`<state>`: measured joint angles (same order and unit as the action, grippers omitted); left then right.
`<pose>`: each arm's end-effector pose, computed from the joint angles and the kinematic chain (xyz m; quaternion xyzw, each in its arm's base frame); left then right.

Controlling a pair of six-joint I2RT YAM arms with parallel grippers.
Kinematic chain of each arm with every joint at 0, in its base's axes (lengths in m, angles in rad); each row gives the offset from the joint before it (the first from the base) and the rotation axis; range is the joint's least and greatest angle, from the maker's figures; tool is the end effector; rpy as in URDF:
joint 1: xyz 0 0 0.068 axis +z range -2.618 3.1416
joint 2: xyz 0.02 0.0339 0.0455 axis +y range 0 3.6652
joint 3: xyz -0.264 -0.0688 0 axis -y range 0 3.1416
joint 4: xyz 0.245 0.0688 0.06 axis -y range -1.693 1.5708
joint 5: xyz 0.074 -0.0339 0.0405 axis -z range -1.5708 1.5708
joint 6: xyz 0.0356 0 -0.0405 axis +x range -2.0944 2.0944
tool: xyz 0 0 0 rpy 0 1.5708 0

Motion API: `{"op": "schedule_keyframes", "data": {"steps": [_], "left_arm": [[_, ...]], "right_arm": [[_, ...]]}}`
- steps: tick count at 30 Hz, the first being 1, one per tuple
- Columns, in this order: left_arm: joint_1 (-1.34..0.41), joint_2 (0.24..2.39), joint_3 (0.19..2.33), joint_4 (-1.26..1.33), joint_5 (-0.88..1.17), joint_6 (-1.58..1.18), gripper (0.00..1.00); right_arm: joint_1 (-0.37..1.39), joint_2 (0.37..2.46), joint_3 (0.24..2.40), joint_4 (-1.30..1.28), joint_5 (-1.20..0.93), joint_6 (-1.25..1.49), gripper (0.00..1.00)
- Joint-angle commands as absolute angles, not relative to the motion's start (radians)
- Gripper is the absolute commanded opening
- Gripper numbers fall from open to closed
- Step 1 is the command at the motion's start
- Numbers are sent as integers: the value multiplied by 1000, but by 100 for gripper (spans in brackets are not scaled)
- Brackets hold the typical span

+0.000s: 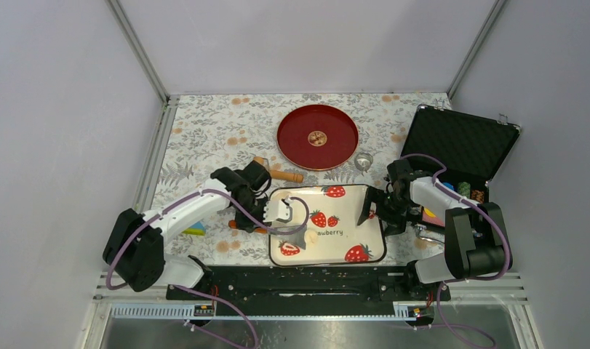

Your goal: Roll out the dumpling wrappers from the dough

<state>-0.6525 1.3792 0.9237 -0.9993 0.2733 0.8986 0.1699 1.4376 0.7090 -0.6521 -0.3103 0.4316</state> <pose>0.1759 -0.1465 0.2112 0.6981 0.7007 -0.1279 0.0737 0.2230 0.0493 0.1508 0.1138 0.9770 0.1747 0.0440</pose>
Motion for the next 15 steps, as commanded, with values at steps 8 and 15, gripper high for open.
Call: {"op": "schedule_keyframes", "data": {"steps": [8, 15], "left_arm": [[-625, 1280, 945, -1029, 203, 940, 0], [-622, 1294, 972, -1070, 195, 948, 0]], "right_arm": [[175, 1439, 698, -628, -355, 445, 99], [176, 1449, 698, -625, -359, 443, 99]]}}
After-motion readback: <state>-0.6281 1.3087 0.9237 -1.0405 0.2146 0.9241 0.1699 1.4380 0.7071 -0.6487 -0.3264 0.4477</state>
